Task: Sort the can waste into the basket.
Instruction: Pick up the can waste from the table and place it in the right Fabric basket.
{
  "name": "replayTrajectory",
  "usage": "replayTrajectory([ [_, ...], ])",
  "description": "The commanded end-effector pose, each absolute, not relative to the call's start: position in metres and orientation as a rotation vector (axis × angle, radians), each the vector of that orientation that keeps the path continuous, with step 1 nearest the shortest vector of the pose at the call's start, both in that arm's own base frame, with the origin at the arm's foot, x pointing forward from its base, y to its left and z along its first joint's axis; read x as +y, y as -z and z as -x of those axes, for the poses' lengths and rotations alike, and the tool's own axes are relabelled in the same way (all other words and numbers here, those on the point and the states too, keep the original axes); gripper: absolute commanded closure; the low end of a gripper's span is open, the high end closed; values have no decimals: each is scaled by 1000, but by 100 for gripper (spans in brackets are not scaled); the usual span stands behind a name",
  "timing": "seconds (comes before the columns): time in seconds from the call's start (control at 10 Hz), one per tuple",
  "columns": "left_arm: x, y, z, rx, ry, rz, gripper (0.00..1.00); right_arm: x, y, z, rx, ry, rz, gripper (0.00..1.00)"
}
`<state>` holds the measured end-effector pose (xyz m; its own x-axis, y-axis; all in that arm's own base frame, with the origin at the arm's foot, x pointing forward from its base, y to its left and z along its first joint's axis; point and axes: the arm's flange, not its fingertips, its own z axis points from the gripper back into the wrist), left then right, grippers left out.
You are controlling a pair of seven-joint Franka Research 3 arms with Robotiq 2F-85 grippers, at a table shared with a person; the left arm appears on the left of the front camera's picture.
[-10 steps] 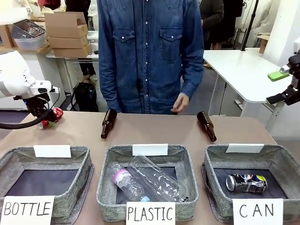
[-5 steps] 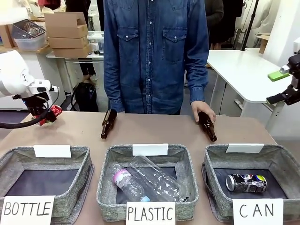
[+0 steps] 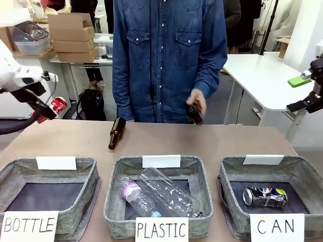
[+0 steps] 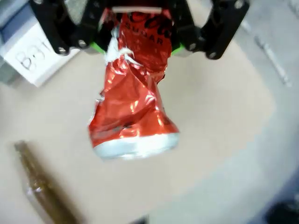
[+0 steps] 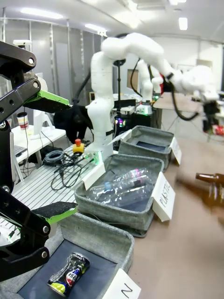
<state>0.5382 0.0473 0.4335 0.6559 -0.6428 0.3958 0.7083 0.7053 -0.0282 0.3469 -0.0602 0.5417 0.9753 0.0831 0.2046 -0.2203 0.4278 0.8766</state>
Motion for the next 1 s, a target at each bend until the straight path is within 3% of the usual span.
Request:
replayTrajectory([
  [0.0, 55, -489, -403, -440, 1071, 366, 100, -64, -542, -347, -132, -216, -1108, 0],
  [0.2, 66, -506, -334, -613, 1160, 283, 100, -64, -542, -347, -132, -216, -1108, 0],
  [0.4, 86, -511, -317, -823, 1078, 325, 100, -64, -542, -347, -132, -216, -1108, 0],
  [0.5, 59, -508, -337, -642, 1155, 332, 100, -64, -542, -347, -132, -216, -1108, 0],
  [0.8, 59, -508, -337, -642, 1155, 332, 100, -64, -542, -347, -132, -216, -1108, 0],
  [0.9, 62, -505, -323, -687, 1158, 340, 81, -64, -542, -347, -132, -216, -1108, 0],
])
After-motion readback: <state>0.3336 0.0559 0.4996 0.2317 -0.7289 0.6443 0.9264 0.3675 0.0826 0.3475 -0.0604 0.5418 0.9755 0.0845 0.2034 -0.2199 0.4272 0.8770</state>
